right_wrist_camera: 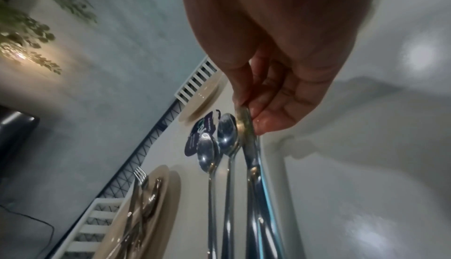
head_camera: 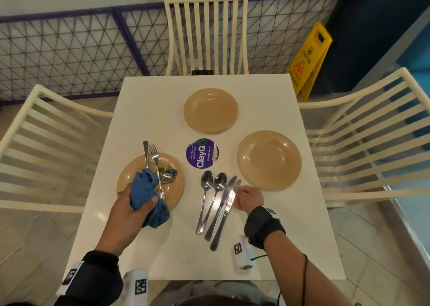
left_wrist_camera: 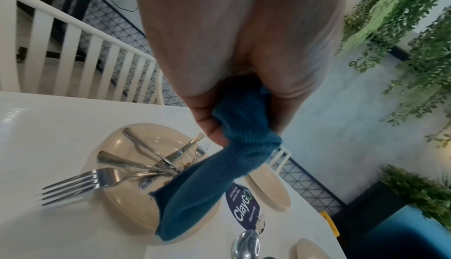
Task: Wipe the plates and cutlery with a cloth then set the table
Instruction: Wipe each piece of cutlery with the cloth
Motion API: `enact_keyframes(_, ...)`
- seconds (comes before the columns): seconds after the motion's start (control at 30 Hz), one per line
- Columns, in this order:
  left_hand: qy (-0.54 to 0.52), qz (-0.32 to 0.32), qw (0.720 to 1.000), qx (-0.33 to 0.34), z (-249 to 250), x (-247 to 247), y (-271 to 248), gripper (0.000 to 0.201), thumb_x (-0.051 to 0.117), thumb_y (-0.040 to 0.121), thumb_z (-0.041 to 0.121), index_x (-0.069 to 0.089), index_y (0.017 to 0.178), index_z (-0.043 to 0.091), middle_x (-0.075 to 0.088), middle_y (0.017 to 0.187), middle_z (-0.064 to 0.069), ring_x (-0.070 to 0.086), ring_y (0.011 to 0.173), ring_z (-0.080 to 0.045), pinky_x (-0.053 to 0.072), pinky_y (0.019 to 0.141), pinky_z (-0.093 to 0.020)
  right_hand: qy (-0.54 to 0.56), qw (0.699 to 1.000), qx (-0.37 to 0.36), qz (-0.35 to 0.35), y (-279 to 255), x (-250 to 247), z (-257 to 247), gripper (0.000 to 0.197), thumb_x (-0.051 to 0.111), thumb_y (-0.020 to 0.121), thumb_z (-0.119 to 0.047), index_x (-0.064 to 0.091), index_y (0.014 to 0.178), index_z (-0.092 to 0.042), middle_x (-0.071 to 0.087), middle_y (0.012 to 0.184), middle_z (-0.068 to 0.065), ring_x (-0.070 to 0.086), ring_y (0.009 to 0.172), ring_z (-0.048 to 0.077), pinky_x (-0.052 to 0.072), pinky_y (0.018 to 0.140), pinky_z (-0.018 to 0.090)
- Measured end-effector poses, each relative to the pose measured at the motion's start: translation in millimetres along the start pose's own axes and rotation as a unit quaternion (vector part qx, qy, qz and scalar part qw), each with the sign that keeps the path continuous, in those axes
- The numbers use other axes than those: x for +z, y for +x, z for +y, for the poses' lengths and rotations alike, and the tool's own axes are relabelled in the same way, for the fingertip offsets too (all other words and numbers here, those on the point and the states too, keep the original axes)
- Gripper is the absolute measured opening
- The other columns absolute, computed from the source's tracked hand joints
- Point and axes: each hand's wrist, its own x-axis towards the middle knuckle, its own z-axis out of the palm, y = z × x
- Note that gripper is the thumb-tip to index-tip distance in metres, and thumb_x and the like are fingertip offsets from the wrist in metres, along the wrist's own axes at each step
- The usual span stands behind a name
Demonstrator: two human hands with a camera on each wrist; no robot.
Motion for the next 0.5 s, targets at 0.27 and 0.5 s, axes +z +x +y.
enact_keyframes(0.27, -0.021, 0.028, 0.999, -0.026, -13, -15, -9, 0.045, 0.070, 0.091, 0.015, 0.055, 0.134, 0.020, 0.068, 0.119, 0.002, 0.065, 0.109, -0.016, 0.054, 0.094, -0.039, -0.151, 0.988, 0.020, 0.030, 18, 8, -5, 0.021, 0.071, 0.087, -0.022, 0.071, 0.067, -0.014, 0.073, 0.069, 0.007, 0.072, 0.070, 0.026, 0.063, 0.076, 0.045)
enact_keyframes(0.5, -0.077, 0.037, 0.995, -0.043, -22, -37, -4, 0.042, 0.067, 0.094, 0.015, 0.054, 0.132, 0.026, 0.067, 0.118, 0.008, 0.065, 0.106, -0.007, 0.052, 0.088, -0.026, -0.348, 0.934, -0.060, 0.050, -3, 22, -29, 0.031, 0.050, 0.096, -0.033, 0.071, 0.081, -0.015, 0.072, 0.079, 0.005, 0.069, 0.074, 0.024, 0.059, 0.076, 0.036)
